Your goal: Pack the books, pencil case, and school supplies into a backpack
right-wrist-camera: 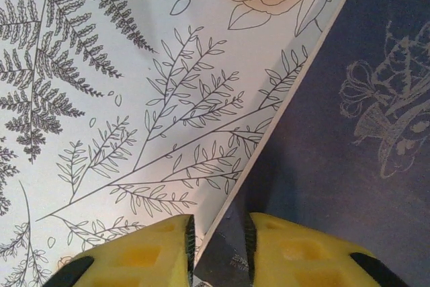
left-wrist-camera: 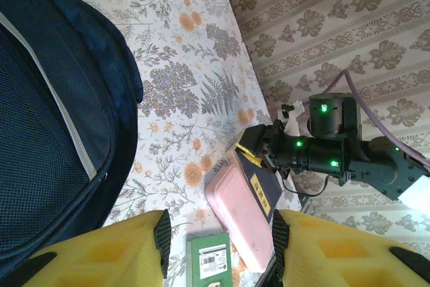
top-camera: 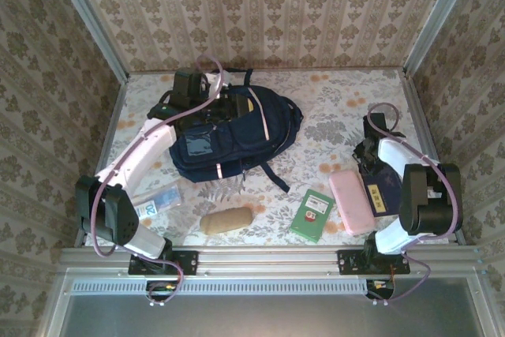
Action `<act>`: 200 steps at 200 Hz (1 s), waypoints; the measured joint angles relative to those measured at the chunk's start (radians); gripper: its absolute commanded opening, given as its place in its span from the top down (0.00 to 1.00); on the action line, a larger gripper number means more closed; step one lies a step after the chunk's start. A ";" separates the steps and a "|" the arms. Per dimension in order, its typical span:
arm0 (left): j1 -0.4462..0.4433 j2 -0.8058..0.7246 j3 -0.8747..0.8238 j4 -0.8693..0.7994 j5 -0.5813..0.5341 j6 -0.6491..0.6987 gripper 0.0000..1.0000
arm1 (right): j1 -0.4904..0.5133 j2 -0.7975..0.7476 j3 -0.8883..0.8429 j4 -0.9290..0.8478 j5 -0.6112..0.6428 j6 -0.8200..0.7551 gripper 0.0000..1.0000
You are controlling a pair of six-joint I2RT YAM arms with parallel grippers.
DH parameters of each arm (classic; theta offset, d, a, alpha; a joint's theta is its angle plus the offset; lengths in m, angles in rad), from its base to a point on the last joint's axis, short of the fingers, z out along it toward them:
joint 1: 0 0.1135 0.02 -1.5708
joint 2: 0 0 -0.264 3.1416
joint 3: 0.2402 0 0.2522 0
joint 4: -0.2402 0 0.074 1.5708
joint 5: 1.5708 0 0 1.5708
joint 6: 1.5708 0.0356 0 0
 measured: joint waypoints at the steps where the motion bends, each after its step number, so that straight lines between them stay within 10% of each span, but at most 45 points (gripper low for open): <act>1: 0.000 0.000 0.000 0.000 0.000 0.000 0.54 | 0.000 0.000 0.000 0.001 0.000 0.001 0.35; 21: 0.000 0.000 0.000 0.000 0.000 0.000 0.53 | 0.000 0.002 0.004 -0.013 0.000 -0.007 0.15; 55: 0.000 0.000 0.000 0.000 0.000 0.000 0.54 | 0.000 0.043 0.055 -0.082 0.004 -0.005 0.13; 200: 0.001 0.001 0.000 0.000 0.000 0.000 0.54 | 0.008 0.155 0.136 -0.211 0.060 0.024 0.50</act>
